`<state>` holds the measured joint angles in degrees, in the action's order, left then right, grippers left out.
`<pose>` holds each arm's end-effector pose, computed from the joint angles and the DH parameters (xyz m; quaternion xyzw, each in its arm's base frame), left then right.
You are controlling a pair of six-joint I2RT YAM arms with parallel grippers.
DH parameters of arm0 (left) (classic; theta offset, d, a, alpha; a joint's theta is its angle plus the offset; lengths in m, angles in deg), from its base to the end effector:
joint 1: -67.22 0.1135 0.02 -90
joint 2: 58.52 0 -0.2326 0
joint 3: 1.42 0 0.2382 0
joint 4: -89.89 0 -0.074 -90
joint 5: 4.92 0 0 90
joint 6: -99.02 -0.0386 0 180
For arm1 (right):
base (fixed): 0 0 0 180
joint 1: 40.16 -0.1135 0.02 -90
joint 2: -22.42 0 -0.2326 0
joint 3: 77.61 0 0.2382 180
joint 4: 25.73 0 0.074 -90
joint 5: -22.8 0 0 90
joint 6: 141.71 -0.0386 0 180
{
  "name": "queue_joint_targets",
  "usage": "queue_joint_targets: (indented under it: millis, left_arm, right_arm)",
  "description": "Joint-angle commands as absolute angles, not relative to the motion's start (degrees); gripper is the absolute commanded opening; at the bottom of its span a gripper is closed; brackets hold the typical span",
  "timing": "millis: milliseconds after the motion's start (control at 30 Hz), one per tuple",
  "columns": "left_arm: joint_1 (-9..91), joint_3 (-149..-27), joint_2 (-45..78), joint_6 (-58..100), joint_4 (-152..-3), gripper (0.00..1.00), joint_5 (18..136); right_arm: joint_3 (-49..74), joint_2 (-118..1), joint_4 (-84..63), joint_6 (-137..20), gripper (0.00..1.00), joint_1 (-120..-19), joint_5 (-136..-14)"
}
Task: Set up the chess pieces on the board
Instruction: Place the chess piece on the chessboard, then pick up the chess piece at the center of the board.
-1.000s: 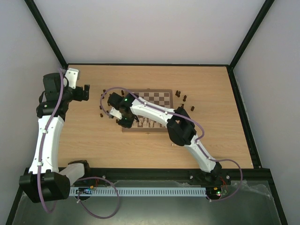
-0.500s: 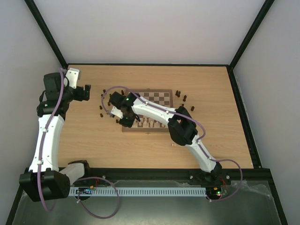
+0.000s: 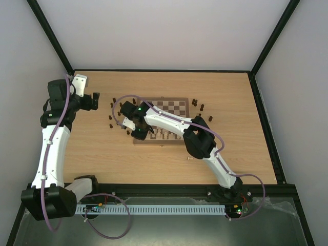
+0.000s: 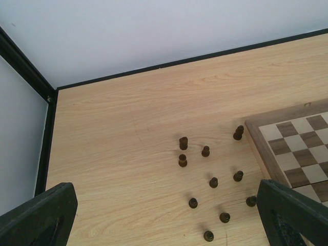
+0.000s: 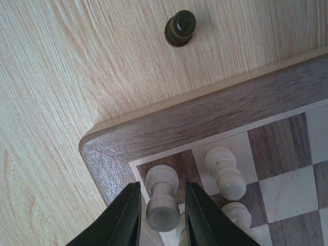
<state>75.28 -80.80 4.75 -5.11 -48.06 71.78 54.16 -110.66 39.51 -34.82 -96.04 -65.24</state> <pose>0.2434 0.0255 0.3385 0.1059 0.8376 0.0050 0.5358 0.2601 0.3816 0.1747 -0.5779 0.7902 0.0520 0.1971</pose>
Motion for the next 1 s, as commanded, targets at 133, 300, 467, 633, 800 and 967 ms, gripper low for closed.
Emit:
queue_joint_targets:
  millis: [133, 300, 467, 633, 800, 967]
  left_arm:
    - [75.2, -81.0, 5.2, -5.2, -49.3, 0.99, 71.0]
    - [74.3, -81.1, 5.5, -5.3, -49.7, 0.99, 71.3]
    - [73.3, -81.6, 5.7, -5.5, -49.7, 0.99, 71.8]
    - [71.2, -84.1, 6.9, -6.3, -49.4, 0.99, 73.6]
    - [68.5, -90.1, 9.7, -6.7, -45.6, 0.99, 76.7]
    - [63.5, -96.3, 12.2, -8.1, -39.6, 0.99, 81.5]
  right_arm:
    - [54.4, -106.4, 40.7, -35.0, 0.29, -95.8, -64.5]
    - [54.2, -103.8, 40.2, -35.4, 0.35, -95.8, -64.6]
    - [54.9, -101.2, 39.8, -35.4, 0.41, -95.8, -63.9]
    - [55.2, -97.4, 39.5, -33.2, 0.47, -95.3, -61.0]
    - [55.1, -92.2, 40.5, -33.6, 0.51, -92.0, -60.1]
    - [54.9, -87.1, 44.5, -33.8, 0.51, -83.7, -62.2]
